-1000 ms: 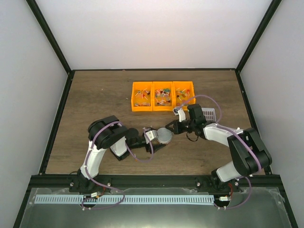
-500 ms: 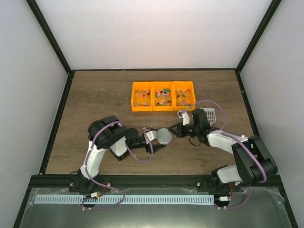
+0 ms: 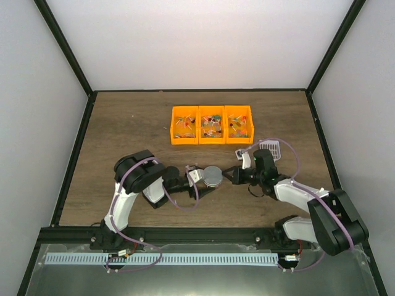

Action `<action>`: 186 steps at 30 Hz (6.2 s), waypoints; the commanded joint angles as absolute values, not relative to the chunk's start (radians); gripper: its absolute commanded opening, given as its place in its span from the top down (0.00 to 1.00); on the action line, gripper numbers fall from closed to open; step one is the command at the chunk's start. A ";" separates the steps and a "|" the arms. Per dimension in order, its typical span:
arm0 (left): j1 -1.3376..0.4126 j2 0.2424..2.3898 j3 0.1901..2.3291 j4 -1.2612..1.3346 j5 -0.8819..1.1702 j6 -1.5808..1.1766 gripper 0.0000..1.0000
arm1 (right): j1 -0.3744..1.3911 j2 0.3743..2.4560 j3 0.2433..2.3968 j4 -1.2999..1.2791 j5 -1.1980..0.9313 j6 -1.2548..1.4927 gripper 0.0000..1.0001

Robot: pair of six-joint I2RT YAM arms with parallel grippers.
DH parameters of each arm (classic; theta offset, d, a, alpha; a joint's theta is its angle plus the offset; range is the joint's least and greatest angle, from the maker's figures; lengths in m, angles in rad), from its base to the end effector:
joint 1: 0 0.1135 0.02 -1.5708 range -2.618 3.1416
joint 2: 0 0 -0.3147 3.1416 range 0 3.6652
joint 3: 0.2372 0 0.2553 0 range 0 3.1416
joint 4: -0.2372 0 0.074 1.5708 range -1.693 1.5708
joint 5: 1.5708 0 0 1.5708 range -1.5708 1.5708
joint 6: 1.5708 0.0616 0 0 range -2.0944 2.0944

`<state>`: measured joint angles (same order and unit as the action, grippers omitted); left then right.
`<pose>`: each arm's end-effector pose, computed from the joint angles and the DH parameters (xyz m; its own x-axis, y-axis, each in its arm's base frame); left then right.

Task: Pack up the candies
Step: Screw the bottle lid onto the packing bottle.

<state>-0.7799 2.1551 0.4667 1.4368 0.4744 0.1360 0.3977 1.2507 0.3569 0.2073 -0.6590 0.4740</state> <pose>0.2282 -0.2653 0.0904 -0.0479 0.2170 -0.9750 0.9554 0.2946 0.0186 0.1865 0.1192 0.1786 -0.8590 0.0306 -0.5110 -0.3942 0.5974 0.6984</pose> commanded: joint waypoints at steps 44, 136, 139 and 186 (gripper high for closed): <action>-0.785 2.145 0.489 0.988 0.589 0.328 0.20 | 0.332 1.493 0.760 -0.249 -0.771 0.206 0.84; -0.768 2.171 0.508 1.020 0.550 0.252 0.22 | 0.365 1.486 0.688 -0.235 -0.718 0.238 0.90; -0.768 2.171 0.509 1.027 0.539 0.240 0.22 | 0.366 1.472 0.663 -0.223 -0.736 0.258 0.94; -0.753 2.190 0.522 1.033 0.555 0.210 0.23 | 0.365 1.248 0.669 -0.282 -0.607 0.365 0.72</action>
